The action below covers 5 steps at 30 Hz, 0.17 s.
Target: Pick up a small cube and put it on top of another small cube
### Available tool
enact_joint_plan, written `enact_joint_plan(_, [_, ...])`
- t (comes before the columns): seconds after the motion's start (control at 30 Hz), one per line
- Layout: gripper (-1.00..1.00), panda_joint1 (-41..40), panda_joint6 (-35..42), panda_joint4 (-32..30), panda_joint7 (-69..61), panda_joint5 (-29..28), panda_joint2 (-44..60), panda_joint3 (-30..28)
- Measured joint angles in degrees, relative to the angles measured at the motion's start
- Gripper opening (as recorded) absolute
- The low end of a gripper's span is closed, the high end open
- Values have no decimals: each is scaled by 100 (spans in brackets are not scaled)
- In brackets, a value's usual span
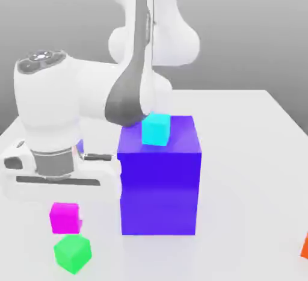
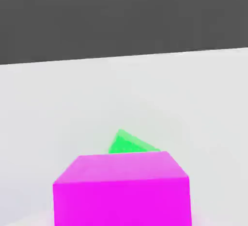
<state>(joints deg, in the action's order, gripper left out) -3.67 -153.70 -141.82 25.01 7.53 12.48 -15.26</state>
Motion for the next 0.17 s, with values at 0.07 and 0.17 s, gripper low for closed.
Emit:
enact_joint_plan(0.07, [100,-121,-331,12,-158,227,358,153])
enact_joint_plan(0.17, [100,-121,-331,12,-158,227,358,153])
